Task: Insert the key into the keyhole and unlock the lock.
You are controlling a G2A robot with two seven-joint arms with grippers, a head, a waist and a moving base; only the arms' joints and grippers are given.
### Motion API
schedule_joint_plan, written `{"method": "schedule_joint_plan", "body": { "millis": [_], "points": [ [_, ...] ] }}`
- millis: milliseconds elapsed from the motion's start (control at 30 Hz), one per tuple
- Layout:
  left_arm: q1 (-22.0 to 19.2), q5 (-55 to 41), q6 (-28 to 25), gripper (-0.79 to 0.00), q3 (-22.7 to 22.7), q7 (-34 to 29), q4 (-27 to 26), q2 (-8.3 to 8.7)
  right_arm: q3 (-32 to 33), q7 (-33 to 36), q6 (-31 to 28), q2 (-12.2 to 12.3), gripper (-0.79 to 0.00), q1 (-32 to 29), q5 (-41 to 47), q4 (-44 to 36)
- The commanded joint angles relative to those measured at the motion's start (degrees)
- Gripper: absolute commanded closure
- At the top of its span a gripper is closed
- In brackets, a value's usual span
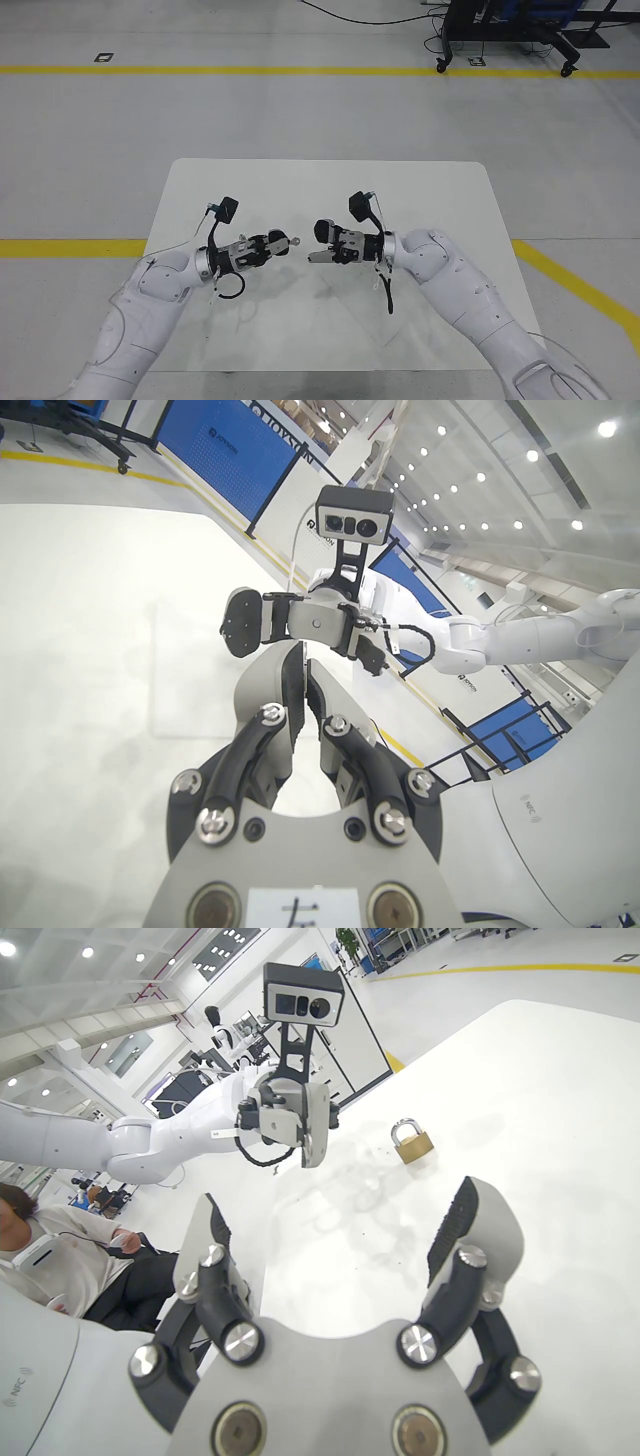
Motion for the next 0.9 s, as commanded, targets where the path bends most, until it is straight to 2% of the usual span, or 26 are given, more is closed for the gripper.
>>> {"method": "schedule_joint_plan", "body": {
  "millis": [0, 267, 633, 700, 733, 800, 867],
  "points": [
    [-0.18, 0.87, 0.24, 0.0, 0.98, -0.23, -0.38, 0.07, -0.12, 1.79, 0.8, 0.25, -0.376, -0.32, 1.04, -0.84],
    [-0.67, 3.45, -0.39, 0.0, 2.78, 0.4, -0.42, 0.55, -2.65, 4.86, 2.35, 0.06, -0.329, 0.3, 2.87, -1.04],
    [-0.4, 7.58, -1.4, 0.0, 3.09, 4.41, -0.85, 0.84, -2.72, 4.35, 2.73, 0.3, -0.286, 0.87, 3.09, -0.15],
    [-0.4, 7.76, -1.56, 0.0, 3.14, 4.78, -0.89, 0.92, -2.82, 4.19, 3.0, 0.33, -0.252, 0.77, 2.88, -0.3],
    [-0.39, 7.82, -1.65, 0.0, 3.15, 4.96, -0.89, 0.96, -2.9, 4.17, 3.04, 0.34, -0.194, 0.74, 2.76, -0.36],
    [-0.37, 7.97, -1.81, 0.0, 3.22, 5.21, -0.94, 1.06, -3.01, 4.02, 3.01, 0.36, -0.025, 0.71, 2.78, -0.41],
    [-0.37, 8.11, -1.96, 0.0, 3.3, 5.47, -0.99, 1.15, -3.08, 3.84, 2.91, 0.38, 0.0, 0.7, 2.89, -0.37]
  ]
}}
